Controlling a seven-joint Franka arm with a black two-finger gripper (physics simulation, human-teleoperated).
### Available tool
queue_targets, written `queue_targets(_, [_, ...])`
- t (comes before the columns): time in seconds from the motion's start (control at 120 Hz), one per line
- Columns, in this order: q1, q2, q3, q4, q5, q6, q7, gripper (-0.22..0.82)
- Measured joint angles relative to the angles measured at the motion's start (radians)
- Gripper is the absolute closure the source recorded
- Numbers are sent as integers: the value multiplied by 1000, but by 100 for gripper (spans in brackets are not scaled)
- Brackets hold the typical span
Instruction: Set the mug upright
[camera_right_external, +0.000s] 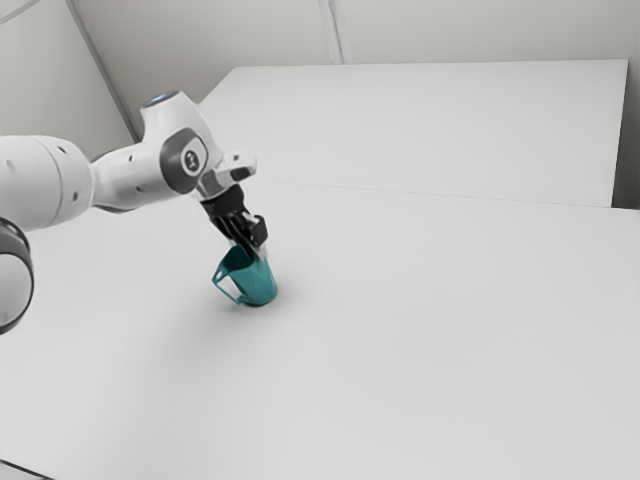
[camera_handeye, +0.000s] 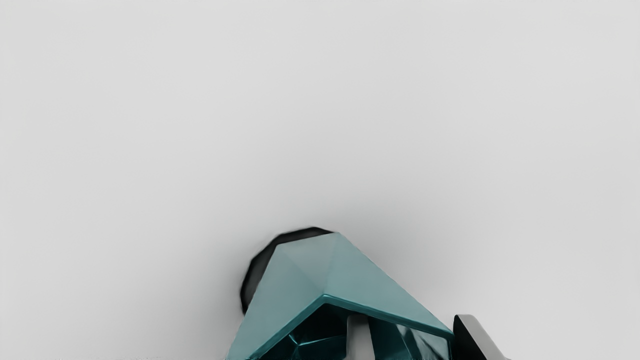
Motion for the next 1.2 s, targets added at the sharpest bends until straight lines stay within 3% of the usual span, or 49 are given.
queue_targets(0.233, [-1, -46, 1, 45, 42, -40, -26, 45])
queue_targets(0.45, [-10, -98, -1, 111, 134, -98, -51, 21])
queue_targets(0.608, [-18, -121, -1, 167, 195, -142, -69, 11])
queue_targets(1.2, [-15, -271, 1, 287, 361, -367, -193, 2])
